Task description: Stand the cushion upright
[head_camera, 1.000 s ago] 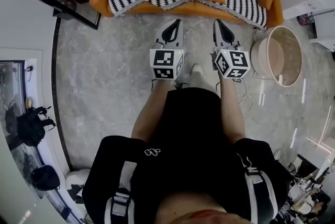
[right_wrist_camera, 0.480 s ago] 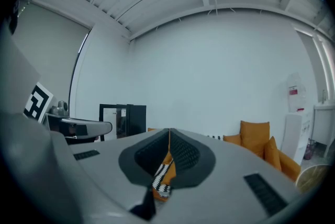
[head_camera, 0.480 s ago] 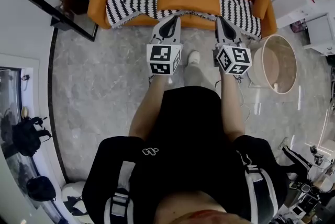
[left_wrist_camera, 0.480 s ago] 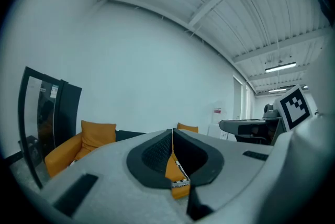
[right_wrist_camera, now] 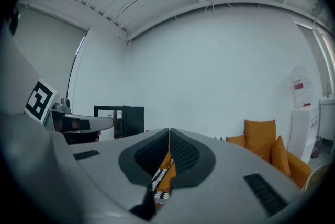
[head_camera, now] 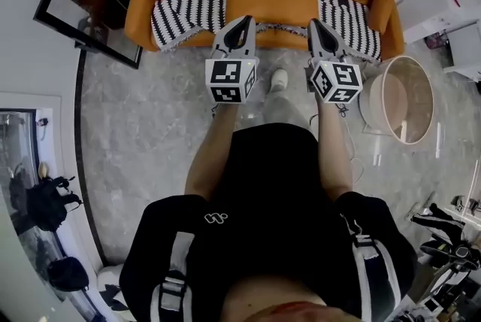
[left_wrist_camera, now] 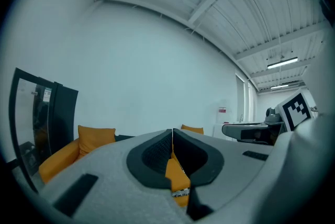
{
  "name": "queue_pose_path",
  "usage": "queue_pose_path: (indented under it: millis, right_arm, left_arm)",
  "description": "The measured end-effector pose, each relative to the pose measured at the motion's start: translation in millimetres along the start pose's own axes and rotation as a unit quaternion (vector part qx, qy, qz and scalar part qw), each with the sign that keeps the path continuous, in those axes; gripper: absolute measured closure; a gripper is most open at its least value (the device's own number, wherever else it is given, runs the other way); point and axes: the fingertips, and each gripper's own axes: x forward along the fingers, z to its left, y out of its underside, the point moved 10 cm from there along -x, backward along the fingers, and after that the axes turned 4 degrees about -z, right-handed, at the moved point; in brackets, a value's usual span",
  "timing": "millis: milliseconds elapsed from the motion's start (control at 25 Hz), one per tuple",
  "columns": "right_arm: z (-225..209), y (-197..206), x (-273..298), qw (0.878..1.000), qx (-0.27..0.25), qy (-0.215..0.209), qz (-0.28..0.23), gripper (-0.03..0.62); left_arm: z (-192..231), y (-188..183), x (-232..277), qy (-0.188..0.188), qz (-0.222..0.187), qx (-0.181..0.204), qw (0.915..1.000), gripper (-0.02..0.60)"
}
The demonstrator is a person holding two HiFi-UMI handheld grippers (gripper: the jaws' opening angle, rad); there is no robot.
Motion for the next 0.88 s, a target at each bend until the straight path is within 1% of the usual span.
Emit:
queue_pose_path:
  millis: [120, 240, 360, 480, 560, 640, 800, 880]
  right_arm:
    - [-22.4, 2.9, 26.7, 1.000, -0.007, -0.006, 0.008, 0.583]
    - [-56.1, 8.7, 56.8, 1.000, -0.008, -0.017, 0.019, 0.583]
    - [-98.4, 15.1, 85.3, 0.999, 0.008, -0.022, 0.030, 0.583]
    - [-132.8, 9.5, 122.9, 0.999, -0.005, -0.031, 0.027, 0.583]
    - [-149.0, 9.9, 155.7, 0.998, -0.014, -0.046, 0.031, 0.583]
    - [-165.3, 14.9, 181.3, 0.997, -0.011, -0.061, 0.042, 0.583]
    - [-207.6, 21.0, 214.2, 0.995, -0.001, -0.084, 0.057, 0.583]
    - [-227.0, 27.9, 226.4, 0.994, 0.009, -0.085, 0.065, 0.583]
  left_arm:
    - [5.4, 2.5, 36.0, 0.000, 0.007, 0.000, 1.0000, 0.571]
    - [7.2, 8.4, 79.7, -0.007, 0.016, -0.004, 0.9998, 0.571]
    - [3.5, 13.1, 127.7, -0.002, 0.019, -0.026, 0.9995, 0.571]
    - [6.8, 12.7, 177.1, 0.008, 0.025, -0.036, 0.9990, 0.571]
    - [15.1, 14.0, 208.4, -0.002, 0.033, -0.037, 0.9988, 0.571]
    - [17.6, 19.3, 236.4, -0.017, 0.048, -0.037, 0.9980, 0.571]
    - [10.8, 30.2, 283.6, -0.036, 0.063, -0.037, 0.9967, 0.571]
    - [9.3, 34.9, 300.4, -0.044, 0.070, -0.037, 0.9959, 0.571]
